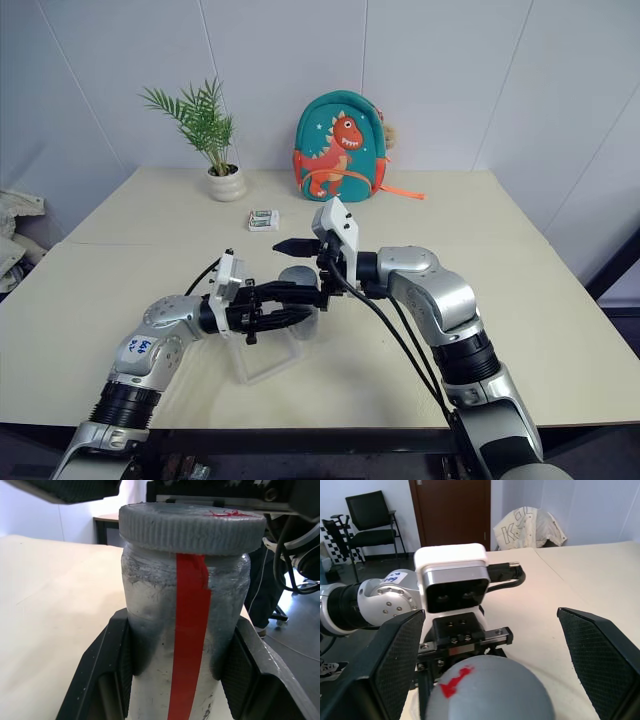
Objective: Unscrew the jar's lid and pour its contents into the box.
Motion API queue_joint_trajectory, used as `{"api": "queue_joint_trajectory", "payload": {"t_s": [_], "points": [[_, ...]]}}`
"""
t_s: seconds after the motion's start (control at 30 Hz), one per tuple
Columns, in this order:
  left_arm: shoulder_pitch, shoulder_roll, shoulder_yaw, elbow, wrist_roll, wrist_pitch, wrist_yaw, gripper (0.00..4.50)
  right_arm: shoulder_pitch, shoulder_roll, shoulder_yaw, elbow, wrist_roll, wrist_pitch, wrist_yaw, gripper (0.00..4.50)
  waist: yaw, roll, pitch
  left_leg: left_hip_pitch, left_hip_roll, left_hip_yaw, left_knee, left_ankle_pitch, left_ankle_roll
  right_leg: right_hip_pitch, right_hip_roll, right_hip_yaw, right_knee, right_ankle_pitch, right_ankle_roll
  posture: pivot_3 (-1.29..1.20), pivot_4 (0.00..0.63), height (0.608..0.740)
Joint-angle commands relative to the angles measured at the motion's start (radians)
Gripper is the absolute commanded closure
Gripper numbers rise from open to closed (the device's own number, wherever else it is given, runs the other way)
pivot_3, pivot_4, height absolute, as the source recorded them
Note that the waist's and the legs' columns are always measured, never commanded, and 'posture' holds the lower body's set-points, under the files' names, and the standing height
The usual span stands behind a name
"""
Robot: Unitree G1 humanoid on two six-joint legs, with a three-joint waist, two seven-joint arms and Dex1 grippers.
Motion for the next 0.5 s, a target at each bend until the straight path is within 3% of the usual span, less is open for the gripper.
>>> {"api": "queue_joint_trajectory", "payload": {"t_s": [0.03,0.5], "points": [[-0.010,-0.010,0.018,-0.015,-0.035,-0.033,-0.038,2.59,-0.002,-0.012,-0.023,-0.005,0.003,-0.032,0.008,0.03,0.000,0.000,0.000,0.000,0.000,0.000,0.000,0.000,0.000,0.000,0.000,0.000,0.000,0.000,0.000,0.00,0.150,0.740],[-0.021,-0.002,0.025,0.014,-0.040,-0.020,-0.071,2.59,0.041,-0.087,-0.069,0.032,0.019,-0.062,0.065,0.03,0.000,0.000,0.000,0.000,0.000,0.000,0.000,0.000,0.000,0.000,0.000,0.000,0.000,0.000,0.000,0.00,0.150,0.740]]}}
